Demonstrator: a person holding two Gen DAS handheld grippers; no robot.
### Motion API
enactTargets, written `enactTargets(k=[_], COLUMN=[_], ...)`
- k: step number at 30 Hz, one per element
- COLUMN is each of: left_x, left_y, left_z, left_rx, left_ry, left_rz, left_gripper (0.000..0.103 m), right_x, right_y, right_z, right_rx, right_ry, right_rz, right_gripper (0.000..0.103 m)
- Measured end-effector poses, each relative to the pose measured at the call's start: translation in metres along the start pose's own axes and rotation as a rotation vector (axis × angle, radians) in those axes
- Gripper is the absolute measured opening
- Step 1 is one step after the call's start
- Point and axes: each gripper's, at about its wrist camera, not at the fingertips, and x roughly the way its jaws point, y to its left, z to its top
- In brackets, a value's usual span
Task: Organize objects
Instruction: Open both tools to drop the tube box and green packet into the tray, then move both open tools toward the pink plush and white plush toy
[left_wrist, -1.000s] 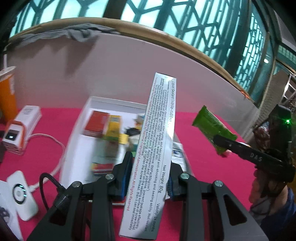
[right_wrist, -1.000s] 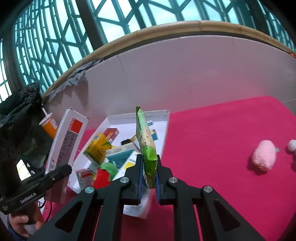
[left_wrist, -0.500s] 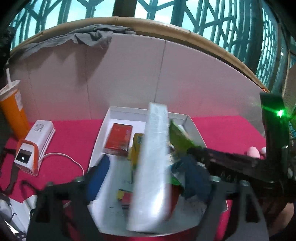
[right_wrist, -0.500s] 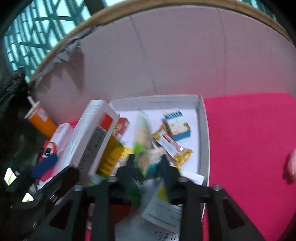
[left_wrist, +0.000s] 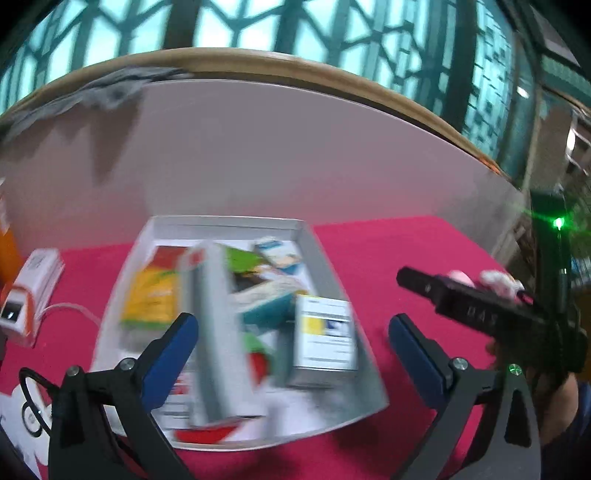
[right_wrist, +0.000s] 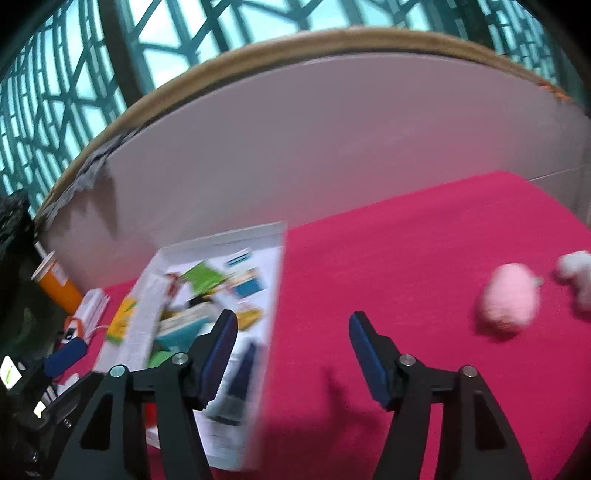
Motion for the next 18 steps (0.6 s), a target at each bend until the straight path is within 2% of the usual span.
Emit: enactTargets(k=[4, 9, 12, 18], left_x=[0.017, 0.027, 0.031, 0.035], left_y=[-0.039, -0.079, -0.100, -0.121], left_z=[-0.003, -0.006, -0.008, -0.011], left_rx=[0.054, 0.109, 0.157, 0.186], left_ry=[0.041, 0.058, 0.055, 0.076], left_rz=[-0.031, -0.053, -0.014, 0.003], left_gripper=[0.103, 0.103, 0.103, 0.103], right_x=[-0.024, -0.071, -0.097, -0.122], right_y=[-0.054, -0.117, -0.142, -0.167], right_z=[0.002, 0.000, -0.004, -0.010], right_rx=[0.061, 0.126, 0.166, 0.208], right_ry=[-0.031, -0.109, -0.152, -0.187], right_rz=[-0.074, -0.174, -0.204, -0.221], right_gripper=[0.072, 0.086, 0.092, 0.095])
